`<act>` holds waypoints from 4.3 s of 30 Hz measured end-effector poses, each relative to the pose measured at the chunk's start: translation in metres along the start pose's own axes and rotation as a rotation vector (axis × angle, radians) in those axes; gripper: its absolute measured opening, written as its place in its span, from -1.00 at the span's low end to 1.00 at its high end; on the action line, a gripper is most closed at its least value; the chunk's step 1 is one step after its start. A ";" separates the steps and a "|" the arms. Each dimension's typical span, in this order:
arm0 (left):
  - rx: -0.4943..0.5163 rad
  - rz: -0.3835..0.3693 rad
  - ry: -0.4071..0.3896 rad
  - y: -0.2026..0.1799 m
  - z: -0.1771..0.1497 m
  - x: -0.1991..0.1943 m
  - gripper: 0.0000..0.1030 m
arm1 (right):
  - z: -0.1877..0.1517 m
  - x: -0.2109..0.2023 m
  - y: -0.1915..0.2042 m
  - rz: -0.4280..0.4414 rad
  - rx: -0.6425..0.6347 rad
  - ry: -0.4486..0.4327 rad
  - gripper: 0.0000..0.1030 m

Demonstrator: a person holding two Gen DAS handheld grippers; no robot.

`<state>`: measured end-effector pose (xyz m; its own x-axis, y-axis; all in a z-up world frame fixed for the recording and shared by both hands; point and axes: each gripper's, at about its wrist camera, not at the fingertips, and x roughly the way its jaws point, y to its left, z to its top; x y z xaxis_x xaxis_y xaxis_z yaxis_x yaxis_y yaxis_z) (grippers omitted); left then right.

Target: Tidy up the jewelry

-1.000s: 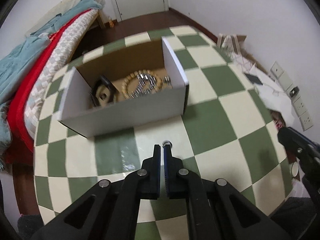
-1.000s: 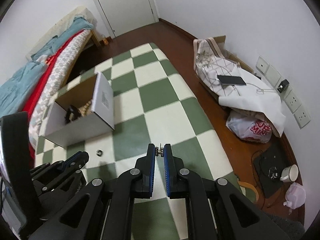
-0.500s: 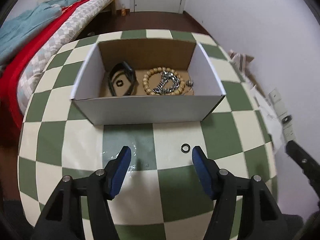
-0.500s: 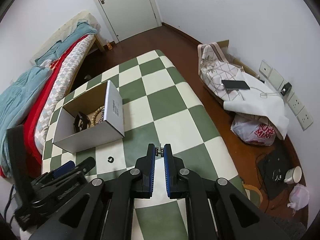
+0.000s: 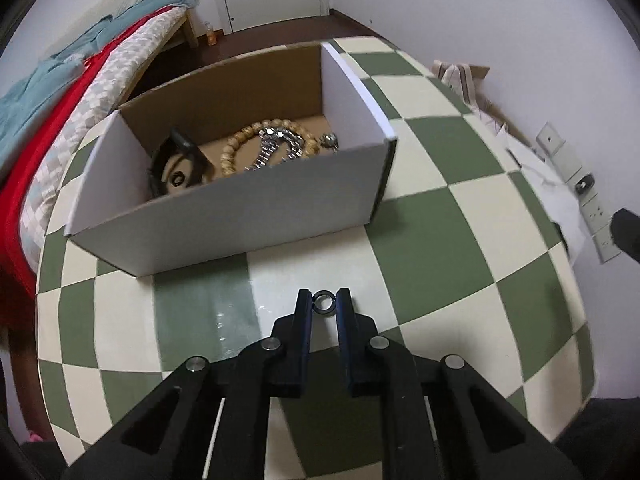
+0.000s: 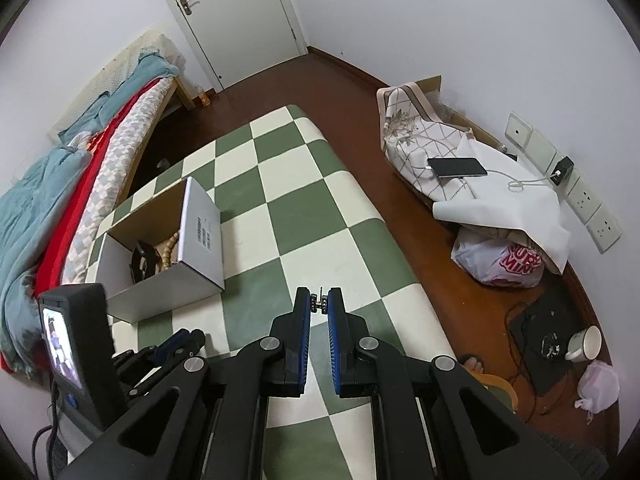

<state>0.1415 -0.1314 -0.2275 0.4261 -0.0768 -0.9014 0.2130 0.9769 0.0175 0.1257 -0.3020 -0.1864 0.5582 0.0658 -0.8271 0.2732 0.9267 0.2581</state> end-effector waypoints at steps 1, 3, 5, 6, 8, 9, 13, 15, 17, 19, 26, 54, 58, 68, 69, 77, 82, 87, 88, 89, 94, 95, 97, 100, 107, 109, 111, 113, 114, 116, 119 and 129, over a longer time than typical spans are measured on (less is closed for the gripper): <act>-0.013 -0.009 -0.008 0.005 0.001 -0.007 -0.82 | 0.001 -0.002 0.002 0.004 -0.002 -0.003 -0.82; -0.045 -0.026 -0.025 0.017 0.007 -0.022 -0.82 | 0.003 -0.008 0.006 0.016 -0.009 -0.012 -0.82; -0.087 -0.047 -0.062 0.037 0.015 -0.049 -0.82 | 0.006 -0.014 0.013 0.039 -0.016 -0.022 -0.82; -0.097 -0.050 -0.075 0.043 0.019 -0.057 -0.82 | 0.008 -0.017 0.016 0.049 -0.020 -0.025 -0.82; -0.129 -0.061 -0.114 0.063 0.032 -0.081 -0.82 | 0.013 -0.020 0.029 0.082 -0.034 -0.030 -0.82; -0.137 -0.063 -0.120 0.070 0.038 -0.085 -0.82 | 0.015 -0.021 0.035 0.096 -0.041 -0.030 -0.82; -0.163 -0.075 -0.140 0.099 0.067 -0.103 -0.82 | 0.028 -0.014 0.071 0.163 -0.097 -0.011 -0.82; -0.158 -0.075 -0.127 0.108 0.083 -0.098 -0.82 | 0.038 -0.004 0.090 0.194 -0.118 0.012 -0.82; -0.157 -0.076 -0.105 0.115 0.097 -0.087 -0.81 | 0.051 0.013 0.110 0.214 -0.147 0.046 -0.82; -0.165 -0.078 -0.084 0.124 0.107 -0.077 -0.81 | 0.063 0.032 0.128 0.229 -0.170 0.091 -0.82; -0.183 -0.063 -0.019 0.146 0.132 -0.048 -0.79 | 0.098 0.088 0.159 0.204 -0.232 0.219 -0.82; -0.196 0.138 -0.037 0.151 0.086 -0.065 1.00 | 0.065 0.073 0.163 -0.071 -0.361 0.252 1.00; -0.196 0.155 -0.038 0.148 0.074 -0.074 1.00 | 0.056 0.060 0.159 -0.091 -0.356 0.237 1.00; -0.229 0.140 -0.093 0.143 0.058 -0.123 1.00 | 0.053 0.004 0.158 -0.110 -0.361 0.153 1.00; -0.234 0.139 -0.096 0.143 0.056 -0.128 1.00 | 0.052 -0.004 0.158 -0.111 -0.363 0.140 1.00; -0.227 0.148 -0.183 0.131 0.029 -0.193 1.00 | 0.038 -0.076 0.155 -0.100 -0.352 0.036 1.00; -0.212 0.141 -0.238 0.124 0.012 -0.232 1.00 | 0.026 -0.127 0.152 -0.098 -0.359 -0.035 1.00; -0.211 0.137 -0.286 0.119 -0.001 -0.266 1.00 | 0.015 -0.170 0.149 -0.101 -0.363 -0.087 1.00; -0.209 0.133 -0.296 0.118 -0.004 -0.273 1.00 | 0.013 -0.181 0.148 -0.101 -0.364 -0.098 1.00; -0.211 0.131 -0.305 0.117 -0.006 -0.280 1.00 | 0.012 -0.187 0.147 -0.104 -0.365 -0.106 1.00; -0.220 0.112 -0.328 0.114 -0.016 -0.308 1.00 | 0.004 -0.227 0.148 -0.095 -0.371 -0.150 1.00; -0.222 0.105 -0.332 0.114 -0.018 -0.313 1.00 | 0.003 -0.234 0.148 -0.091 -0.373 -0.157 1.00; -0.225 0.094 -0.340 0.113 -0.021 -0.323 1.00 | 0.001 -0.248 0.149 -0.086 -0.377 -0.173 1.00; -0.227 0.088 -0.346 0.111 -0.027 -0.336 1.00 | -0.002 -0.266 0.150 -0.073 -0.377 -0.189 1.00; -0.223 0.063 -0.341 0.108 -0.036 -0.355 1.00 | -0.011 -0.295 0.150 -0.062 -0.372 -0.206 1.00; -0.219 0.064 -0.345 0.107 -0.037 -0.359 1.00 | -0.013 -0.300 0.150 -0.060 -0.373 -0.204 1.00; -0.220 0.068 -0.344 0.107 -0.037 -0.360 1.00 | -0.014 -0.303 0.148 -0.057 -0.367 -0.200 1.00; -0.224 0.074 -0.342 0.108 -0.036 -0.360 1.00 | -0.011 -0.303 0.146 -0.058 -0.361 -0.195 1.00; -0.229 0.083 -0.345 0.108 -0.035 -0.360 1.00 | -0.009 -0.301 0.147 -0.062 -0.360 -0.195 1.00; -0.242 0.103 -0.341 0.110 -0.030 -0.358 1.00 | -0.004 -0.298 0.147 -0.074 -0.357 -0.198 1.00; -0.252 0.126 -0.335 0.114 -0.019 -0.352 1.00 | 0.006 -0.291 0.149 -0.081 -0.356 -0.192 1.00; -0.258 0.172 -0.319 0.120 0.010 -0.330 1.00 | 0.037 -0.260 0.161 -0.120 -0.361 -0.187 1.00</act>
<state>0.0349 0.0096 0.0766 0.6949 0.0734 -0.7153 -0.0938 0.9955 0.0110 0.0538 -0.1832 0.0884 0.6808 -0.0875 -0.7273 0.0710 0.9960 -0.0534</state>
